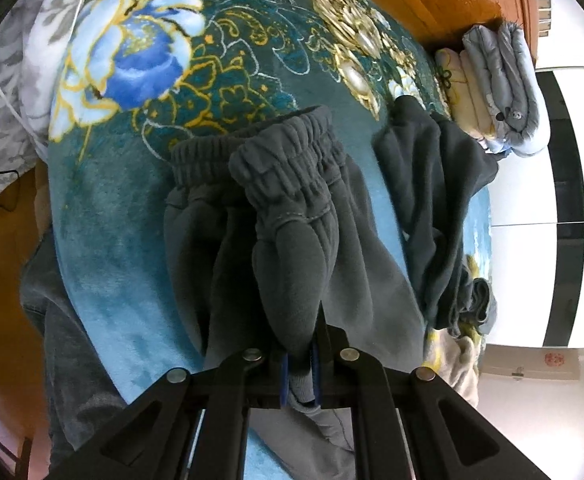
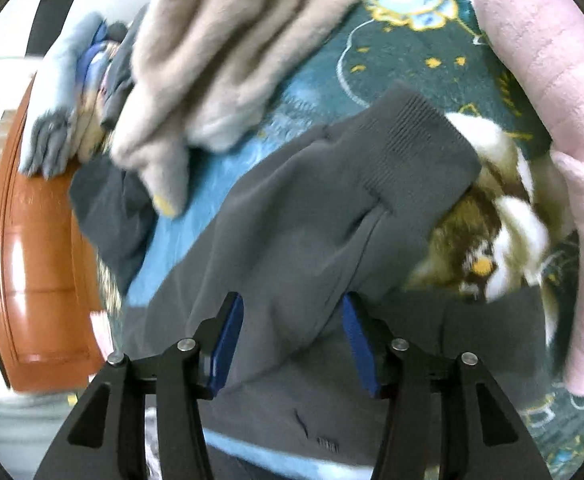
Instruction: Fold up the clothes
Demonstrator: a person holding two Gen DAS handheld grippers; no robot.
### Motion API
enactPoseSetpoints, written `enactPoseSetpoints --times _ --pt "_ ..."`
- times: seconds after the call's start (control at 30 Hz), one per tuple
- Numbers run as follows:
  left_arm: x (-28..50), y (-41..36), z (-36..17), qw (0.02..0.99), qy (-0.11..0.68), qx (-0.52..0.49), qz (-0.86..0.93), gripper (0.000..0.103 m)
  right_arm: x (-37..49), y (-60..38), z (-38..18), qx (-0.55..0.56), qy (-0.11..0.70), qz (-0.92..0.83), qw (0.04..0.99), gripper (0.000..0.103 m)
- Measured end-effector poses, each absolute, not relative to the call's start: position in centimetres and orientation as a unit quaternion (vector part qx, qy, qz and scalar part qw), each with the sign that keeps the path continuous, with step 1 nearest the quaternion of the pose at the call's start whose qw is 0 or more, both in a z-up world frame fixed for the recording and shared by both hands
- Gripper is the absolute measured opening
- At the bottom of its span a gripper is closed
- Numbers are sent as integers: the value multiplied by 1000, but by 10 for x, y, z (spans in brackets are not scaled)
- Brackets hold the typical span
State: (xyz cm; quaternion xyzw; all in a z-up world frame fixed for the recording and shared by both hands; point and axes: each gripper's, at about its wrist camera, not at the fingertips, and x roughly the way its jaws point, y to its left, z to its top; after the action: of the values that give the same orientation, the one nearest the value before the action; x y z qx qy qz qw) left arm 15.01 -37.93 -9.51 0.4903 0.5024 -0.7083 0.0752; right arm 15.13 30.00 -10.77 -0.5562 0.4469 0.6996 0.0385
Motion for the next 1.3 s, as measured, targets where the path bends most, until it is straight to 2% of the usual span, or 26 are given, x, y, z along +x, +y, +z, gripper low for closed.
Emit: enactPoseSetpoints --times 0.1,0.13,0.17,0.23,0.33,0.67,0.8,0.9,1.0,1.13,1.2,1.27,1.3 --pt "149 -379 -90 71 501 489 -710 9 145 301 -112 -551 450 700 63 52" --pt "148 -378 -89 71 499 489 -712 9 145 301 -112 -551 451 699 71 43" --pt "147 -378 -87 71 496 490 -713 9 144 301 -113 -554 450 696 77 27" --pt "146 -377 -85 72 494 492 -714 9 140 299 -114 -559 447 694 84 13" --pt "144 -376 -80 70 489 492 -717 9 139 296 -105 -552 434 708 79 6" --pt "134 -382 -29 28 430 467 -772 9 181 276 21 -500 355 789 12 4" --pt "139 -388 -48 53 411 497 -763 9 212 258 -10 -570 322 756 2 4" --pt "141 -390 -55 58 399 508 -761 9 232 261 -70 -618 351 702 32 4" --pt "143 -391 -62 63 388 518 -760 10 246 267 -102 -625 390 674 53 4" --pt "146 -393 -71 69 372 532 -758 12 239 261 -102 -632 375 676 51 5" --pt "147 -394 -76 73 364 539 -756 22 234 258 -98 -634 363 681 50 5" --pt "148 -395 -80 76 356 546 -755 46 229 256 -94 -635 355 684 49 6" --pt "149 -396 -82 77 352 548 -755 50 229 255 -94 -636 355 684 48 6"
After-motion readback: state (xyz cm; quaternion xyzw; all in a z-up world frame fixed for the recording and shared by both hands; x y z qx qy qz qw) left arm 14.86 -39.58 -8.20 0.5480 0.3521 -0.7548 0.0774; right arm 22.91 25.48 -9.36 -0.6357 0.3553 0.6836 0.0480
